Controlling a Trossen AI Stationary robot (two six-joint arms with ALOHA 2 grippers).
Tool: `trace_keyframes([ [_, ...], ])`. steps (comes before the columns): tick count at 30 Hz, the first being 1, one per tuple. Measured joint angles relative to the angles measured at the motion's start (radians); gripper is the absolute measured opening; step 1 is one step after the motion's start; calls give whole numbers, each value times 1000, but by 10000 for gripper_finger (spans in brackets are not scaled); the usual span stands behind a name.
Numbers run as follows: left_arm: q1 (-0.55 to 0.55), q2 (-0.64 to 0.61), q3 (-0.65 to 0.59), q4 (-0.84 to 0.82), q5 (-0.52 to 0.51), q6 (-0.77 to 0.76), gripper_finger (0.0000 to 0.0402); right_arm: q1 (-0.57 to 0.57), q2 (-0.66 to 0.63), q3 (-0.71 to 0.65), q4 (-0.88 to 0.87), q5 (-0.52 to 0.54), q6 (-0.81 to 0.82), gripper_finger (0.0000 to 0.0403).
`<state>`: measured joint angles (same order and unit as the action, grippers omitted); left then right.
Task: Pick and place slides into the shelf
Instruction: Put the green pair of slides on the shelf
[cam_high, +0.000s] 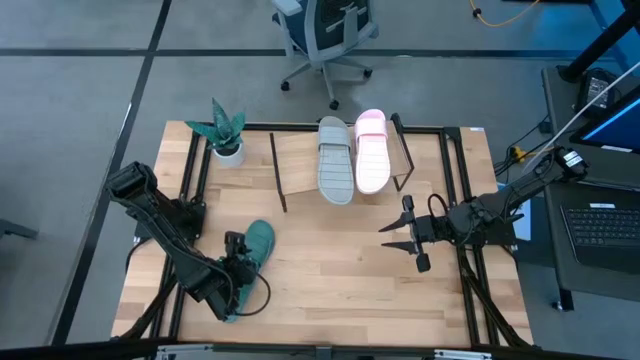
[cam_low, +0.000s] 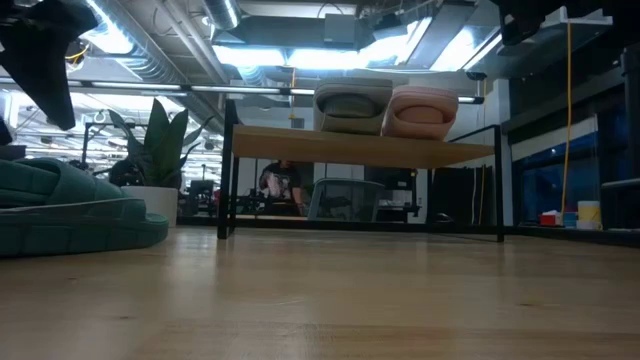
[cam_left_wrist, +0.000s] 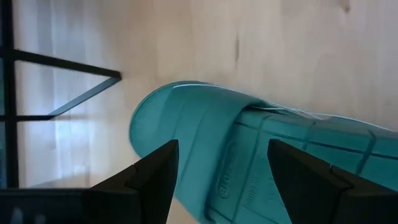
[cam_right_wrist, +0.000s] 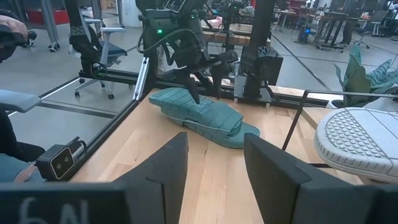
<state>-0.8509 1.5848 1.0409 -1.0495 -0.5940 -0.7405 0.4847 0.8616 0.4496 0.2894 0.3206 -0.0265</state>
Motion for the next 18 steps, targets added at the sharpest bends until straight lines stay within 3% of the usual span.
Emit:
trace_keyframes([
  [18, 35, 0, -78, -37, -16, -45, 239, 0, 0, 0, -1, 0, 0, 158],
])
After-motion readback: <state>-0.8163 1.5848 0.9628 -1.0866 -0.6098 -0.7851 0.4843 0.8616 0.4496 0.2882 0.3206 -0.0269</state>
